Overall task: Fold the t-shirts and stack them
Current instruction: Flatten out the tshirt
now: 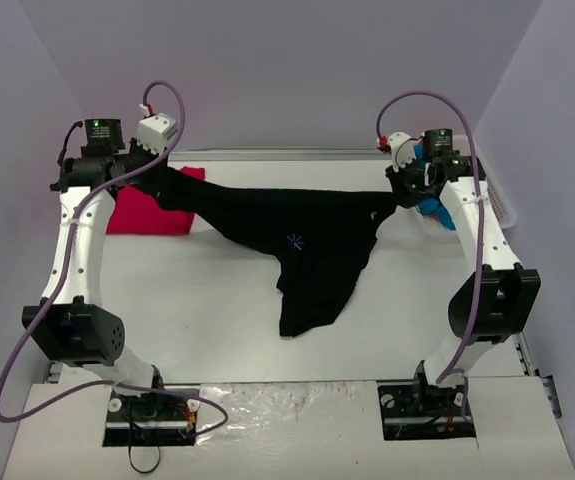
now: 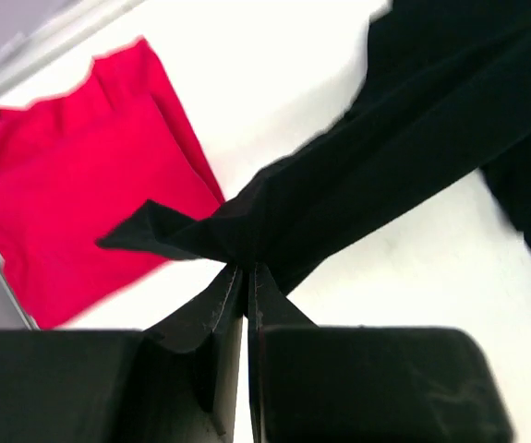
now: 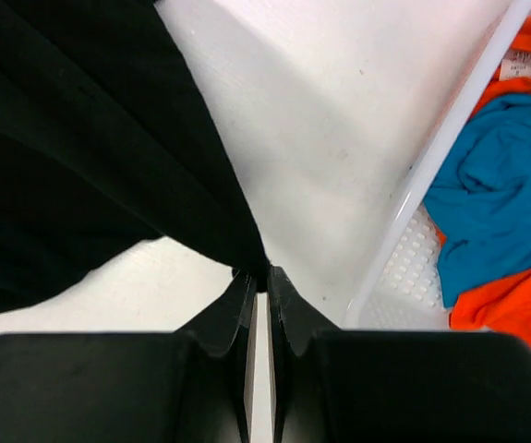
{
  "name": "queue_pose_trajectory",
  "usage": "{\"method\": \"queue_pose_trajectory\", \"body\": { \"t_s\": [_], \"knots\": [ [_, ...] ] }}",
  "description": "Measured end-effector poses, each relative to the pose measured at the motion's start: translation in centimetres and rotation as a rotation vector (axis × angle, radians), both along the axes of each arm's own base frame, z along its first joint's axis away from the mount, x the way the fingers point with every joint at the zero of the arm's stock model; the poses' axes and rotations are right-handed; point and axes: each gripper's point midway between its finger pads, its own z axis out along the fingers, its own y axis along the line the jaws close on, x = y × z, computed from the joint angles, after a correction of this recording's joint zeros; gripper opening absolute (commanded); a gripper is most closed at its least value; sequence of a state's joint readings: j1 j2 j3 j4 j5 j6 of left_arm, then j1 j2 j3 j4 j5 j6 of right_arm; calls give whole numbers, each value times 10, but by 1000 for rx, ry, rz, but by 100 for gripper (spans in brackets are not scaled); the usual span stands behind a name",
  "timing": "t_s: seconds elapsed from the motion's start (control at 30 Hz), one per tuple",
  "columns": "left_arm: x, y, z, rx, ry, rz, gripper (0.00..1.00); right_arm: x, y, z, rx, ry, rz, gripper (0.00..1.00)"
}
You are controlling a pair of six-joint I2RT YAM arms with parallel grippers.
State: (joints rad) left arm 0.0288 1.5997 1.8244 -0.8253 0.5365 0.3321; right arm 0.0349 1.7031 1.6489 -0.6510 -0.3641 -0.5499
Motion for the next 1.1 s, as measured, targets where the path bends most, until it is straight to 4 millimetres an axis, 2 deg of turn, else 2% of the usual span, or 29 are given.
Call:
{"method": "queue_pose_trajectory", "body": {
  "t_s": [0.13,0.2,0.3,0.33,0.37,0.43,0.47,0.53,0.6,0.7,0.8,0.97,1.1],
  "knots": [
    [-47,0,-22,32,57,-31,2,-10,-2,3,-1,12,-4,0],
    [-72,0,-33,48,76,-55,2,-21,-3,-8,-3,46,-2,0],
    [-125,-2,-49,83,103,-112,4,-43,-3,-30,-4,119,9,0],
    [-142,-3,-53,97,103,-139,15,-50,-3,-37,-5,144,16,0],
    [-161,-4,-57,115,104,-173,37,-57,-2,-42,-2,165,24,0],
    [-191,-5,-62,149,94,-230,43,-65,-4,-49,-4,191,30,0],
    [-206,-6,-66,162,96,-261,53,-66,-4,-51,-3,197,31,0],
    [-231,-8,-76,184,108,-328,63,-67,-6,-52,1,198,33,0],
    [-253,-10,-88,195,137,-387,64,-66,-4,-52,13,199,38,0],
    [-264,-10,-95,209,155,-431,63,-64,0,-56,33,206,49,0],
    [-264,-7,-105,223,178,-426,63,-61,2,-63,46,218,55,0],
    [-243,-2,-128,215,209,-365,67,-56,6,-73,68,231,54,0],
    [-218,-3,-146,177,279,-332,60,-58,8,-84,83,244,52,0]
  ]
}}
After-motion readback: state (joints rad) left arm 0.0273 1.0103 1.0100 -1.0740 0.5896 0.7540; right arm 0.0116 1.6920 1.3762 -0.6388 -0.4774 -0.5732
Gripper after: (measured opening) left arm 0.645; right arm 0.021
